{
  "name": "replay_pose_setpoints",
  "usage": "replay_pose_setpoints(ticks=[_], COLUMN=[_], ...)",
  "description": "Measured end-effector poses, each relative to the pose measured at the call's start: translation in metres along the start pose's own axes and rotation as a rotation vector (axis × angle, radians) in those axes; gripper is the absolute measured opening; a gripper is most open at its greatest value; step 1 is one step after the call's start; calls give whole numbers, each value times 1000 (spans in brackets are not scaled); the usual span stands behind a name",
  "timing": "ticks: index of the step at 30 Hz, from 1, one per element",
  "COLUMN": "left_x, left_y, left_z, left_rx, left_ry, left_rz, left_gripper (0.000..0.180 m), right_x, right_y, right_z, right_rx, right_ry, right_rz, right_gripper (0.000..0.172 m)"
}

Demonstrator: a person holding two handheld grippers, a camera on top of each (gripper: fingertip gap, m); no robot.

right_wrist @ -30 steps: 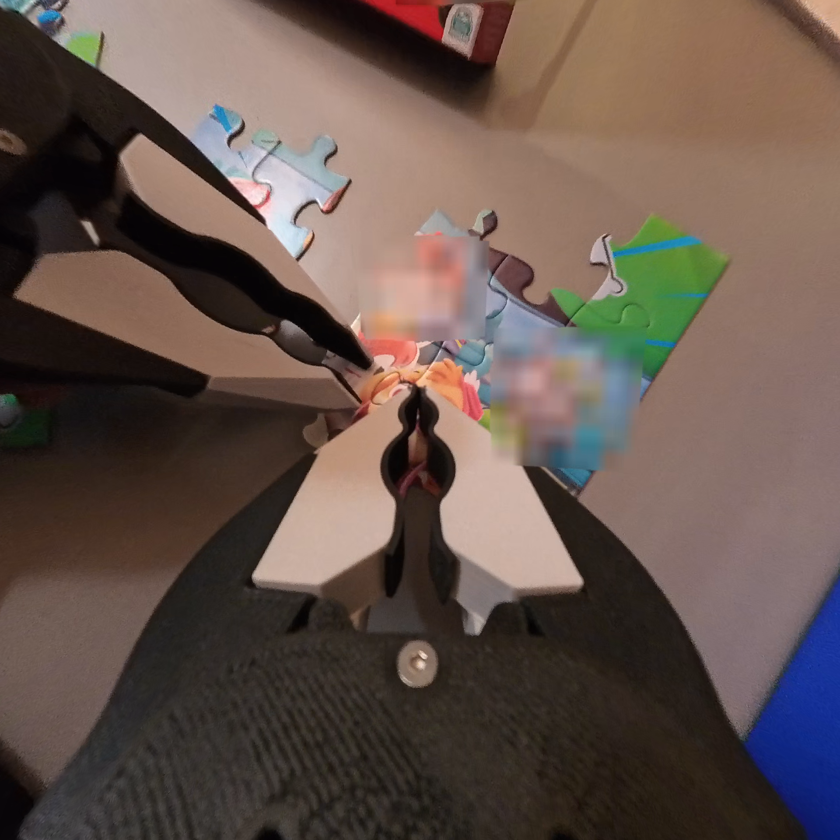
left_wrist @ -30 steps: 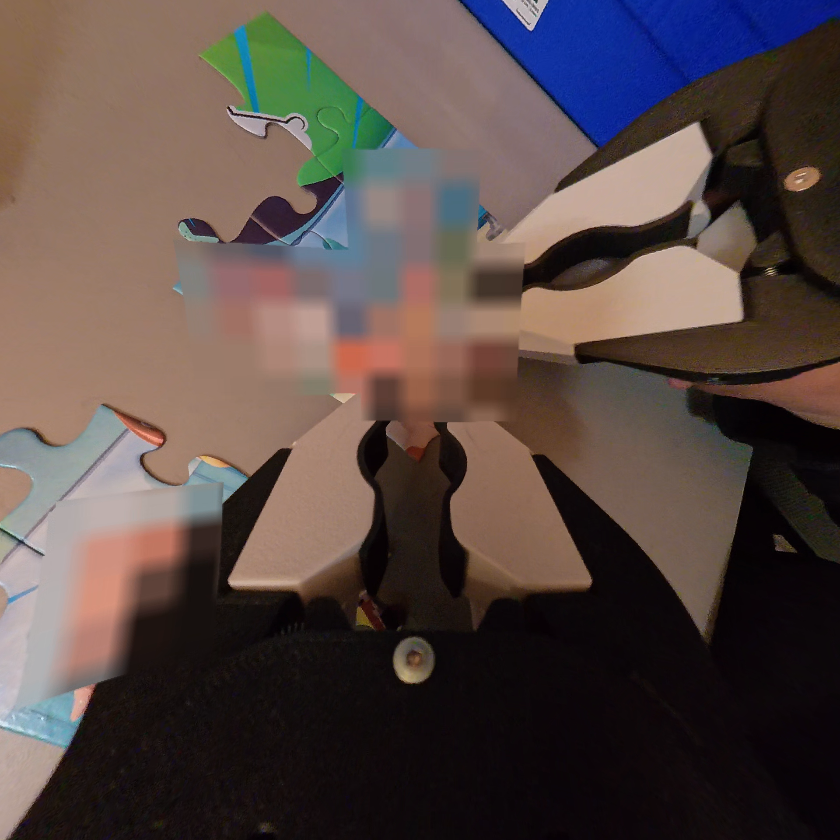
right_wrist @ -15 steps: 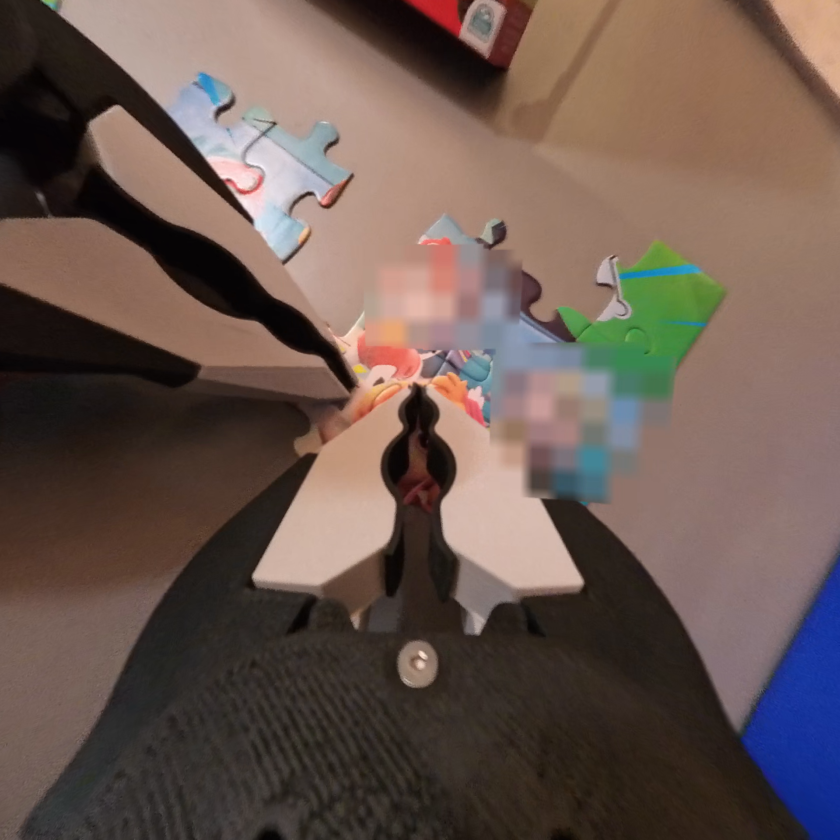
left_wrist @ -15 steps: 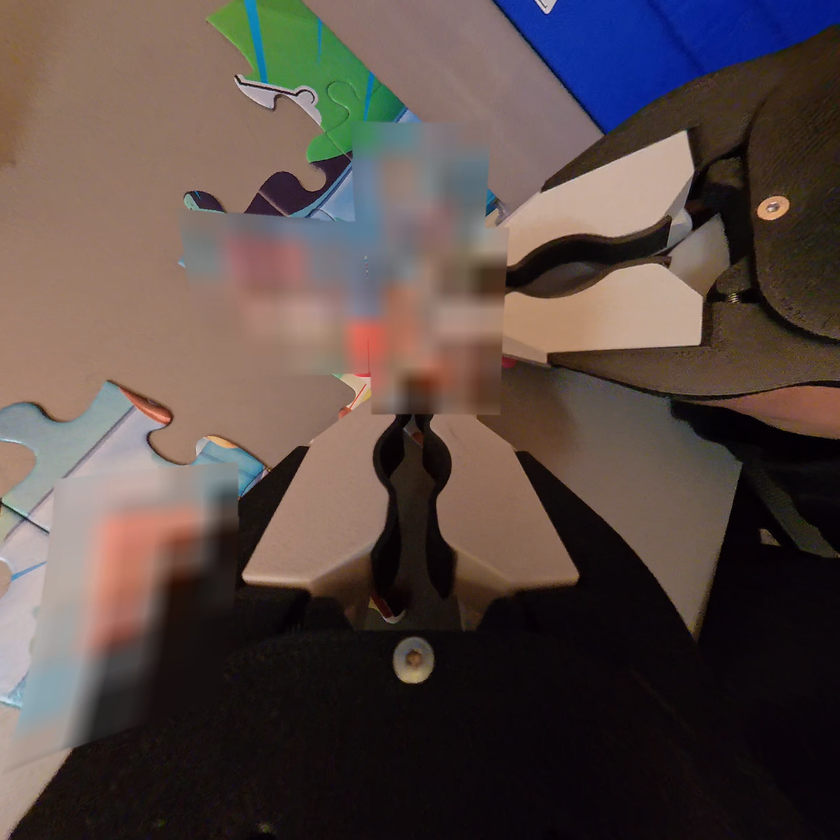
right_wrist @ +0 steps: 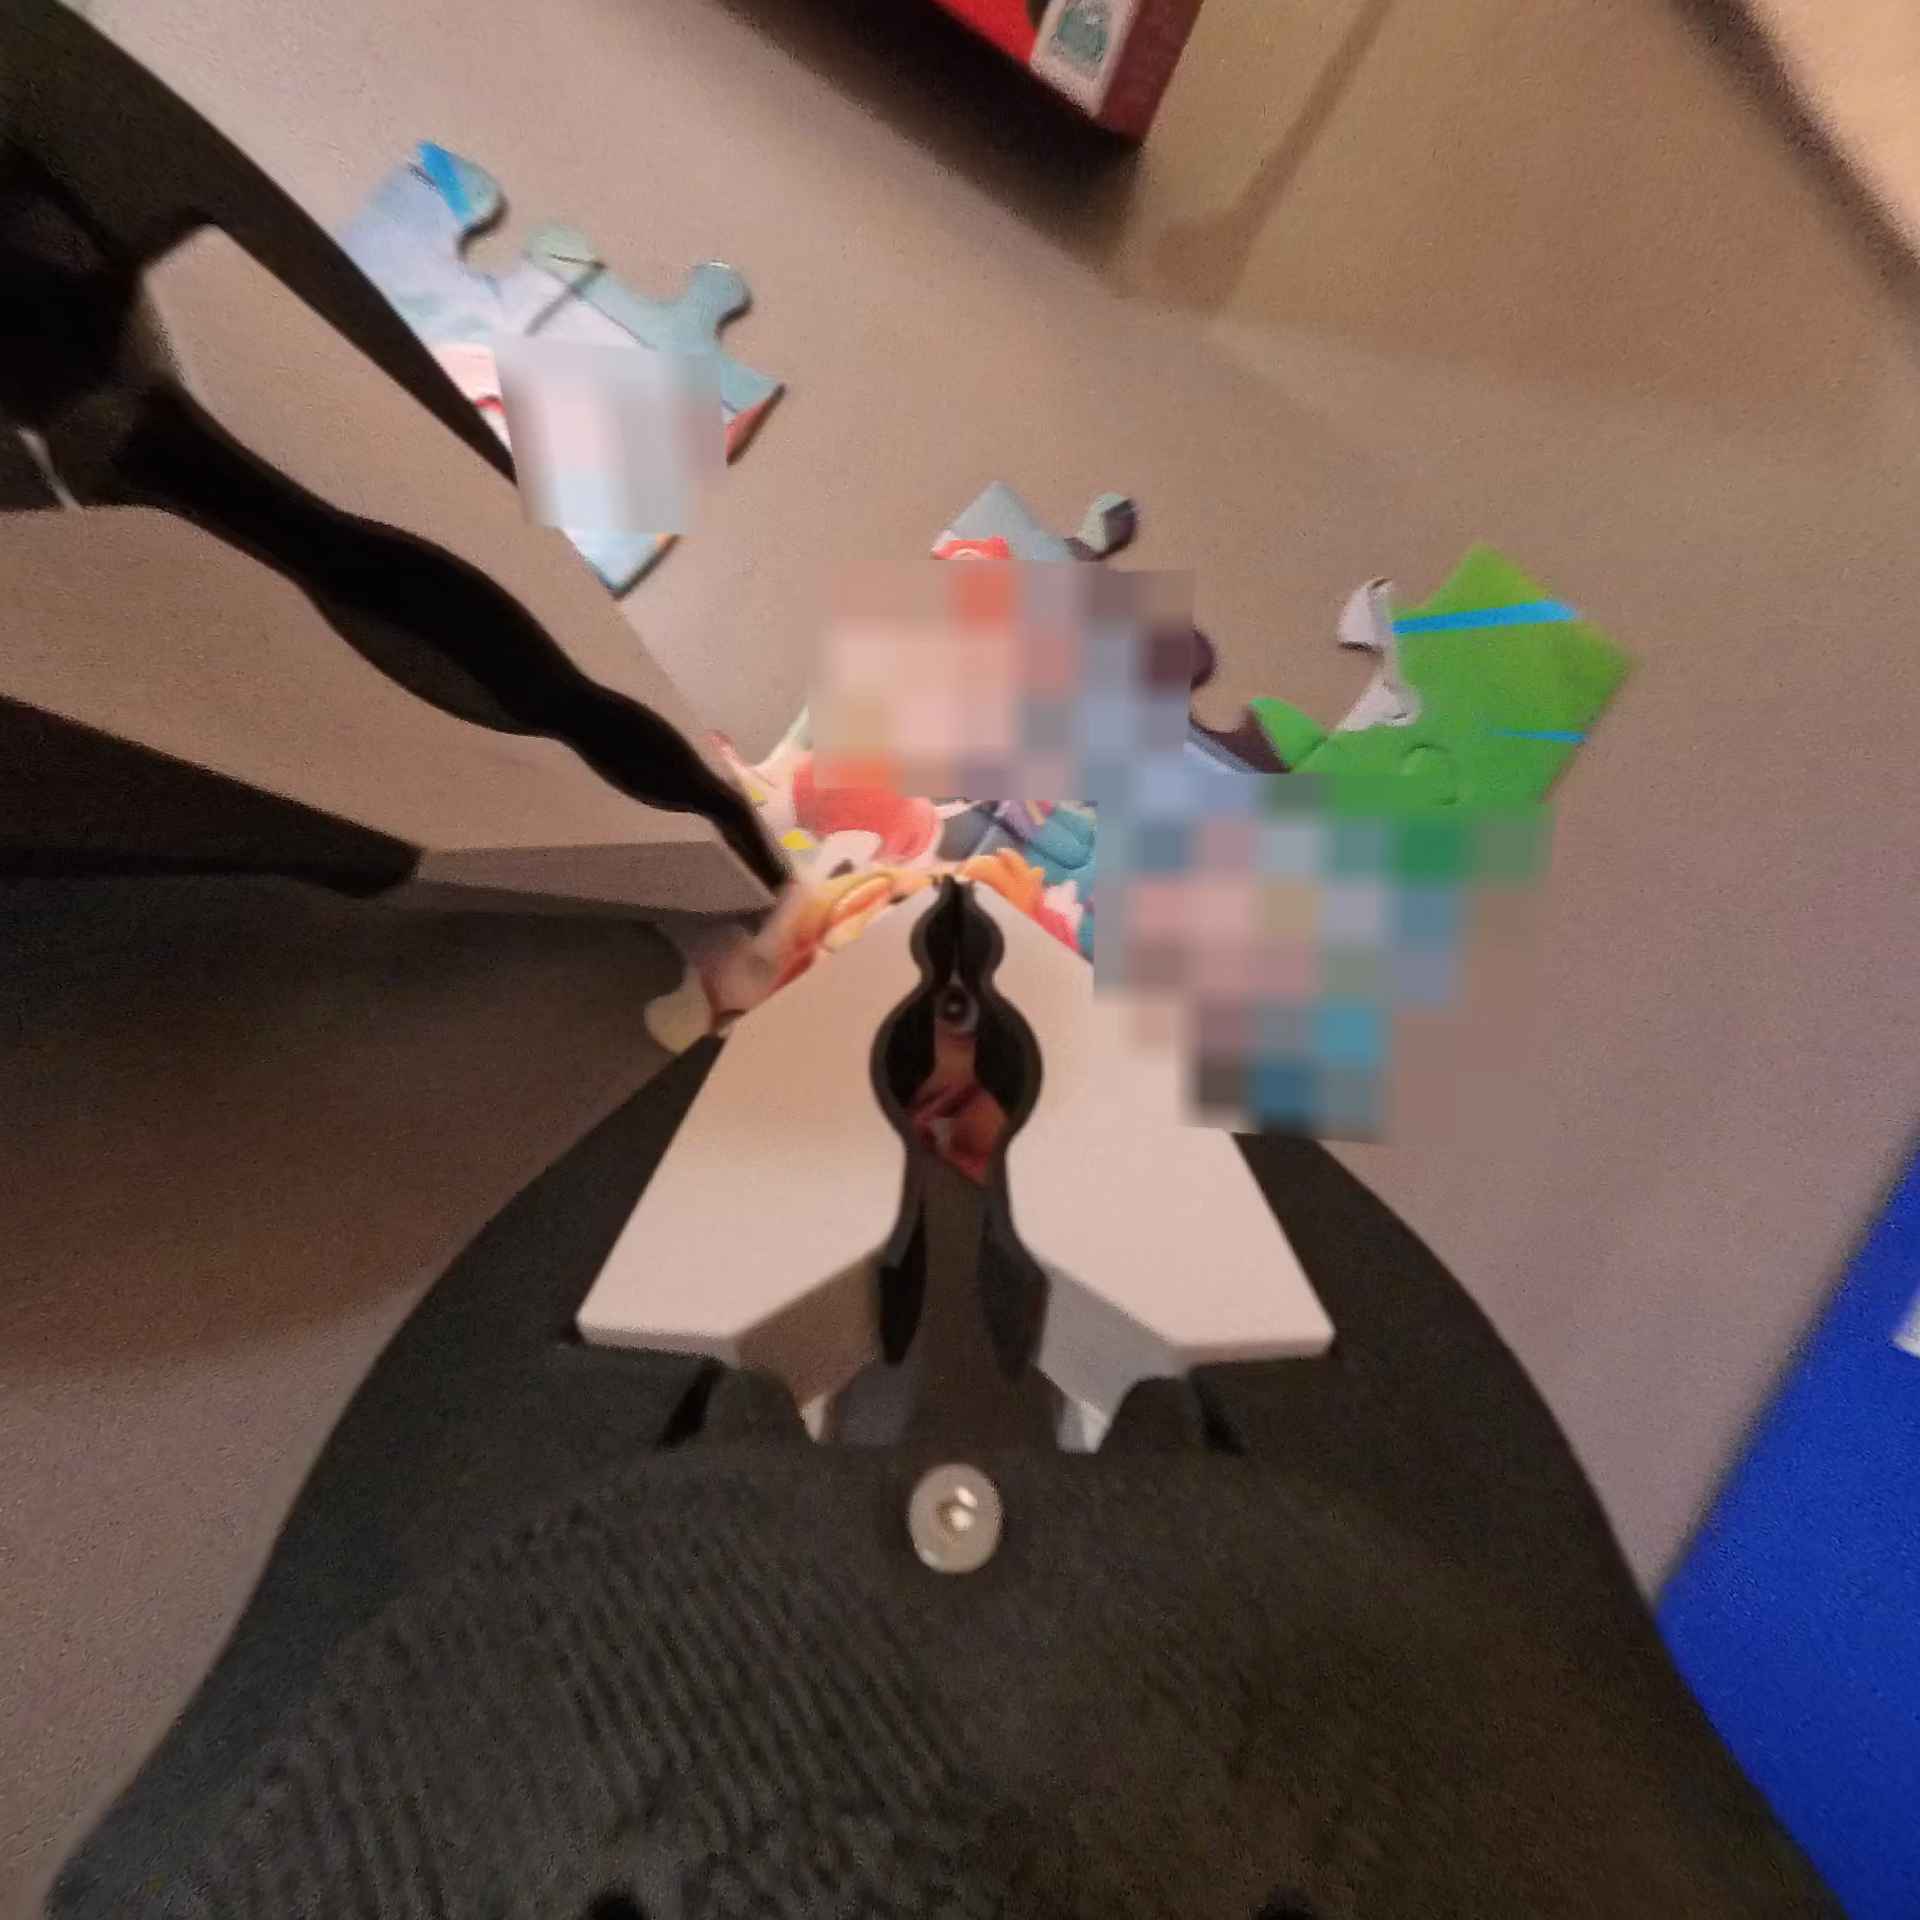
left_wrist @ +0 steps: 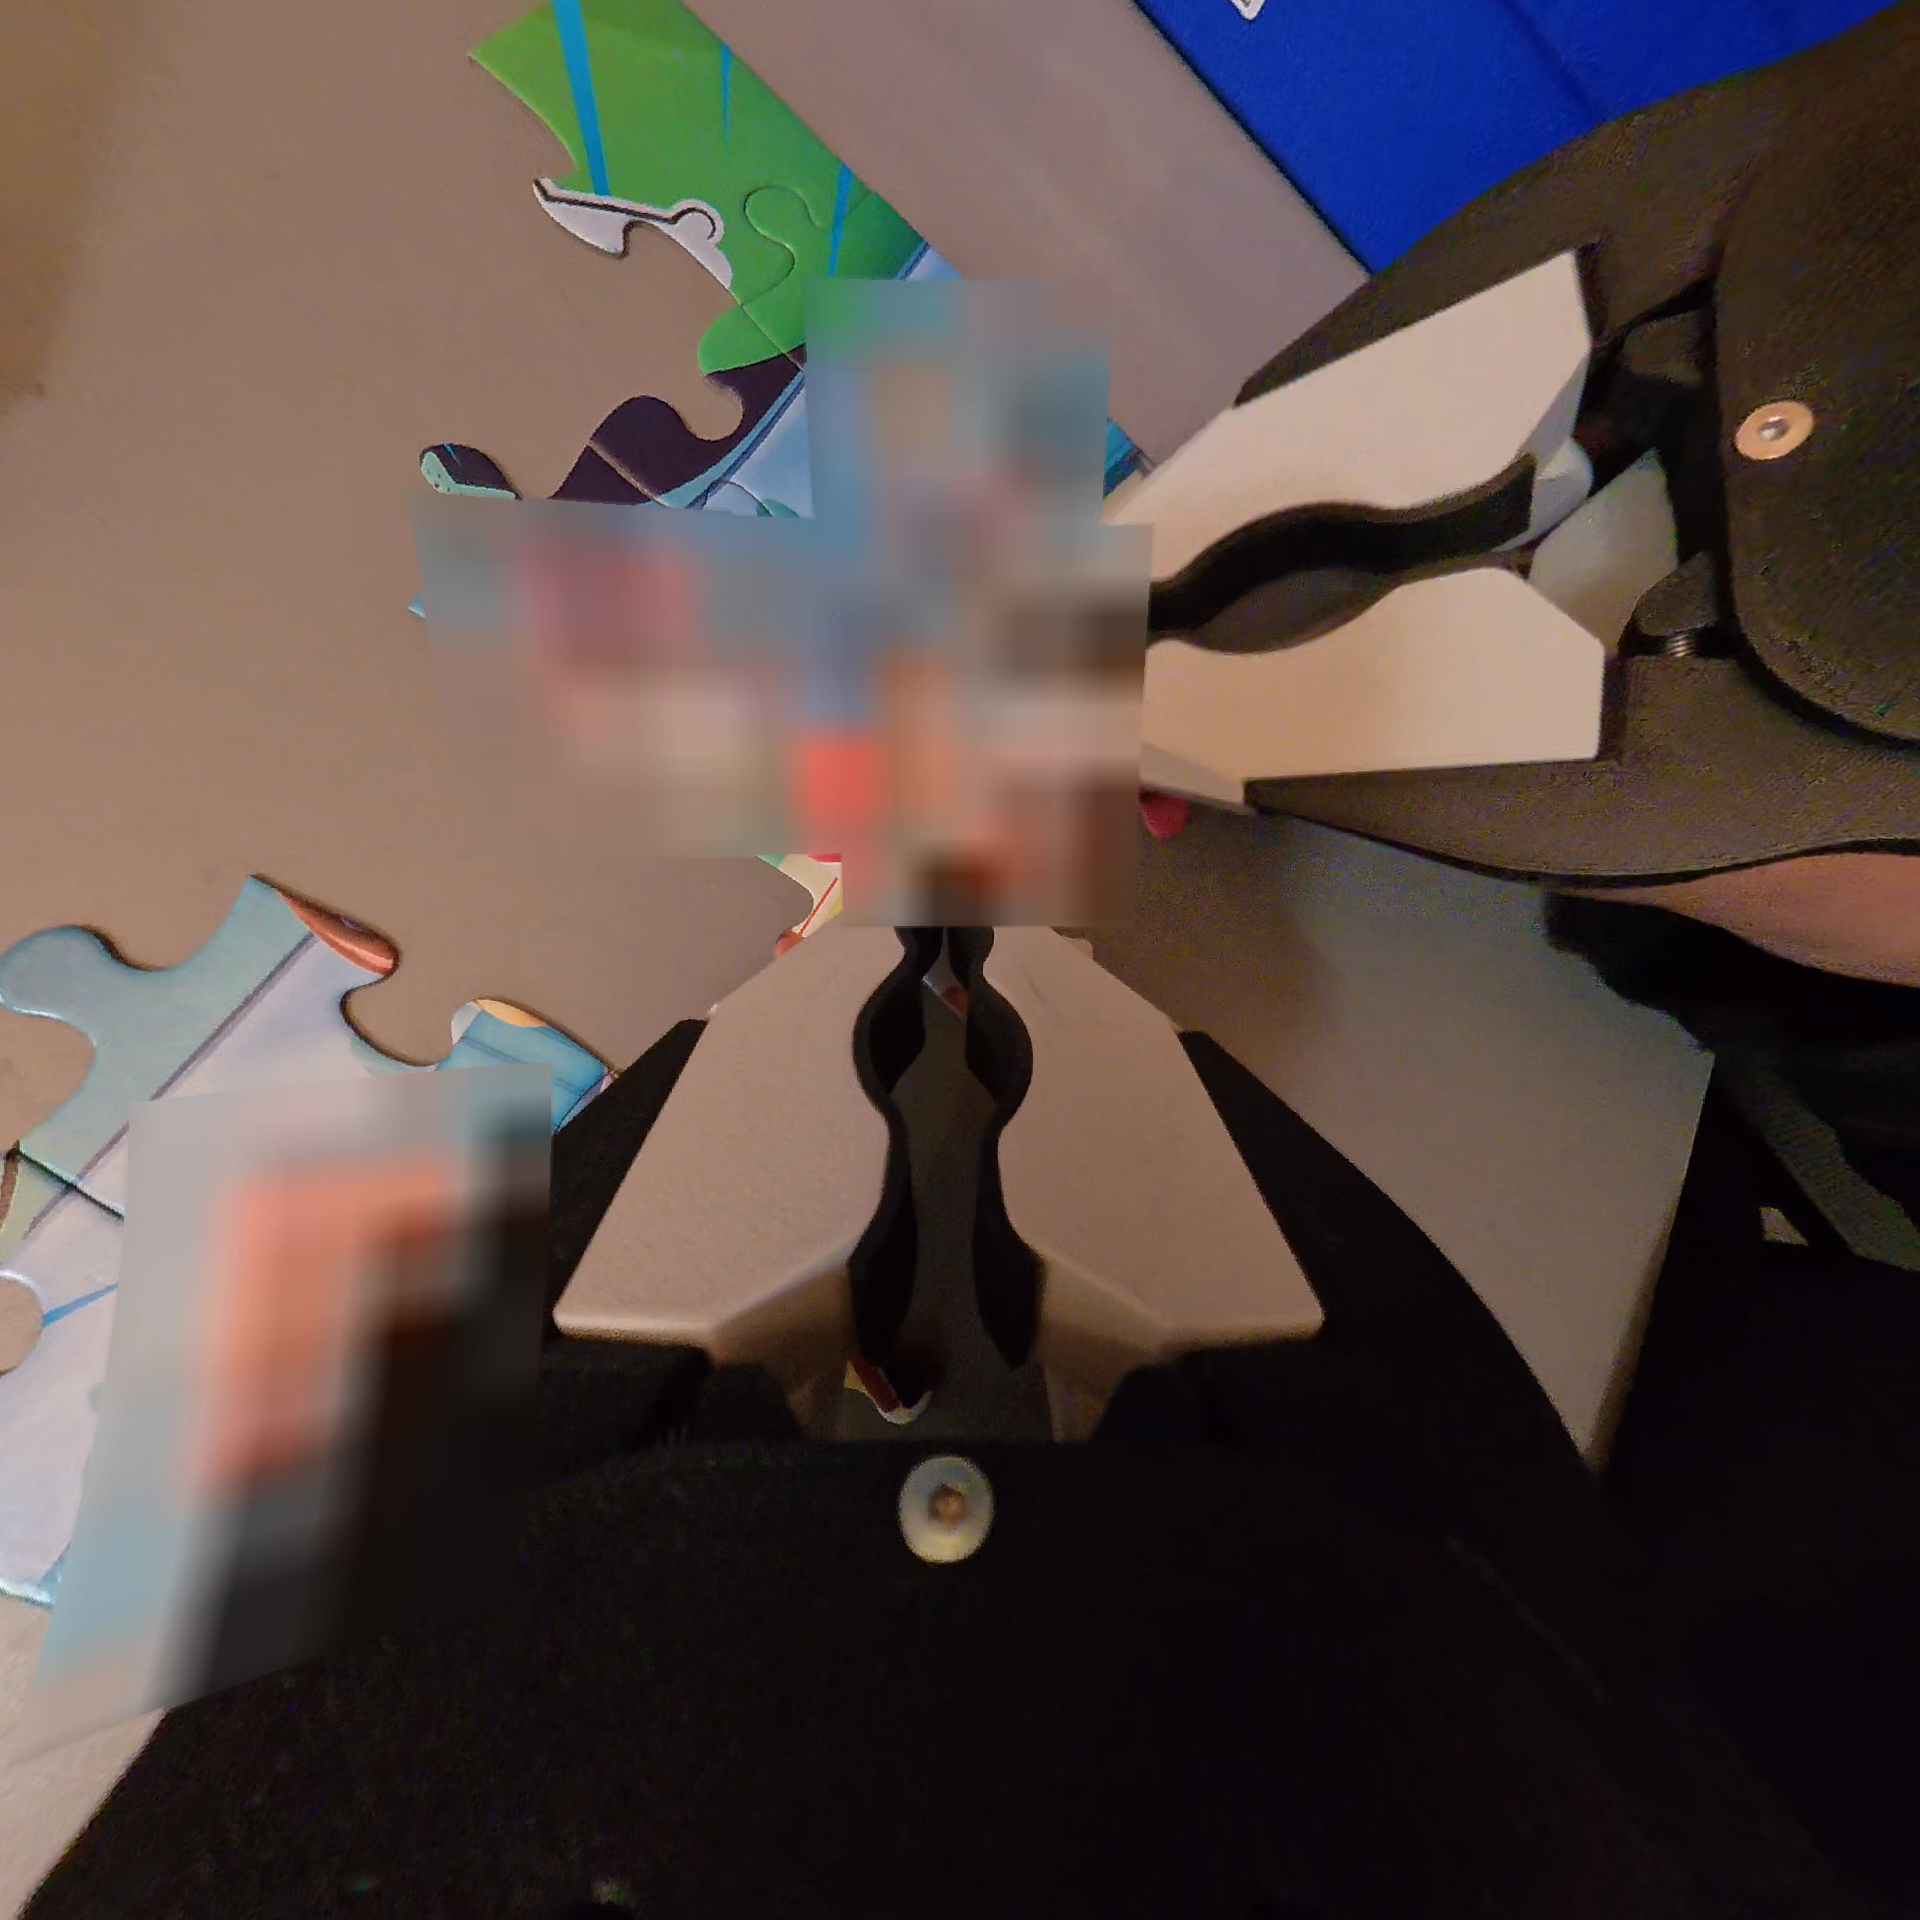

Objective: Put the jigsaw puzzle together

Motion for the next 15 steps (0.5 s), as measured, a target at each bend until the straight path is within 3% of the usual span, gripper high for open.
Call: replay_pose_setpoints(ticks=[3,5,8,11,13,15], left_x=[0,0,-1,0,0,-1], left_y=[0,0,0,0,0,0], left_z=[0,0,0,0,0,0], left_rx=[-5,-1,-4,-4,-6,-4], left_ry=[0,-1,-9,-9,-13,-16], left_rz=[3,2,1,6,3,-1], left_gripper=[0,0,0,0,0,0], right_x=[16,2,15,3,13,-1], right_y=[0,0,0,0,2,5], right_z=[-1,-1,-1,1,2,5], right_rx=[17,6,18,16,35,26], right_ry=[-149,-4,-175,-48,-181,-53], right_rz=[-4,5,-49,-24,-54,-54], right_gripper=[0,0,0,0,0,0])
Point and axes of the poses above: each gripper's, where its closed fingertips meet, z back along the fingers, y out of its underside, x = y × z across the jaws, the point moved 6 cm from there along z, back along the fingers, and after that the axes turned 7 degrees about -z, right-handed, at the moved point
